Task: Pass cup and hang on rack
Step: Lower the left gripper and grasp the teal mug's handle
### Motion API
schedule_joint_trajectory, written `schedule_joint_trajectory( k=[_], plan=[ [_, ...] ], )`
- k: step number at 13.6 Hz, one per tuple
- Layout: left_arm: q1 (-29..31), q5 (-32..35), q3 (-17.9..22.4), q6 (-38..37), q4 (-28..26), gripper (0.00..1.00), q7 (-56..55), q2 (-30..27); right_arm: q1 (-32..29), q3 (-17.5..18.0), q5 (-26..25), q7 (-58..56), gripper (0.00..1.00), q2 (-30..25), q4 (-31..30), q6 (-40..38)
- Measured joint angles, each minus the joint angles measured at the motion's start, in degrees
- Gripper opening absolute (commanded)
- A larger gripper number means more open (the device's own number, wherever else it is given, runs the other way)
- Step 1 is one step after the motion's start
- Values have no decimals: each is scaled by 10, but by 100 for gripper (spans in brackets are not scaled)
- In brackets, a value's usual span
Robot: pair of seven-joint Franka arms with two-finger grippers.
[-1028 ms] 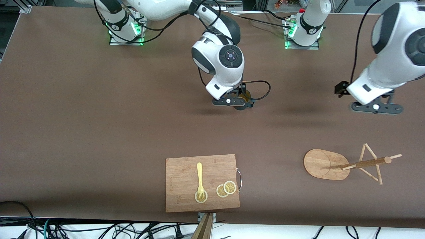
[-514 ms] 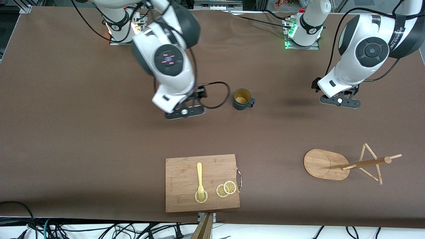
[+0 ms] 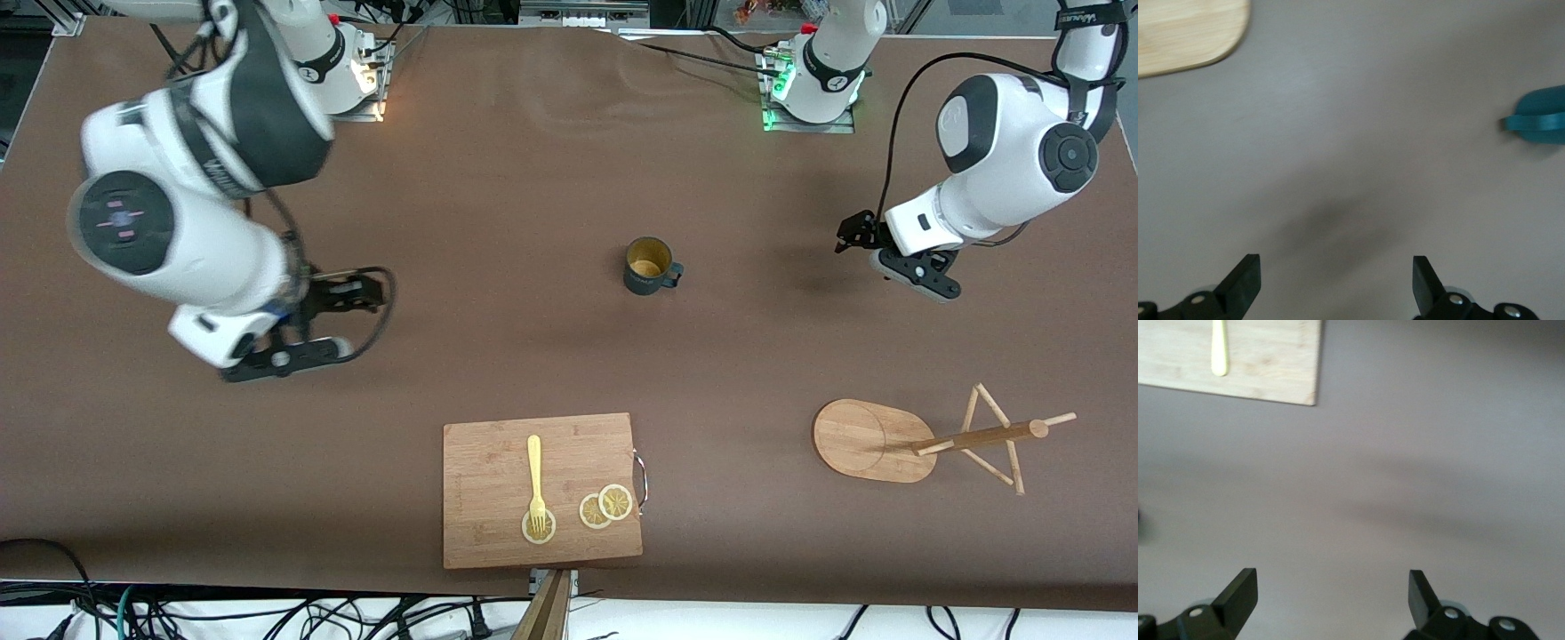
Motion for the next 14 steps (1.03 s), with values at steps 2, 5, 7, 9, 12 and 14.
schedule_joint_trajectory(
  k=[2,5,7,9,12,14],
  plan=[
    [8,-60,-36,42,-34,100,60,-1,-41,-1,-9,-15,100,-15,0,-1],
    [46,-118,-105,80,-69,100,151,0,-91,-2,-37,-54,100,-44,-4,-4],
    [85,-168,-140,89,-75,100,247,9,-127,-4,-39,-80,100,-79,-28,-6],
    [120,-231,-157,94,-79,100,371,33,-150,-14,-39,-87,100,-126,-76,-10],
    [145,-316,-159,98,-79,100,559,81,-160,-20,-39,-92,100,-182,-149,-9],
    [152,-376,-159,98,-79,100,674,109,-160,-22,-39,-92,100,-209,-175,-6]
  ],
)
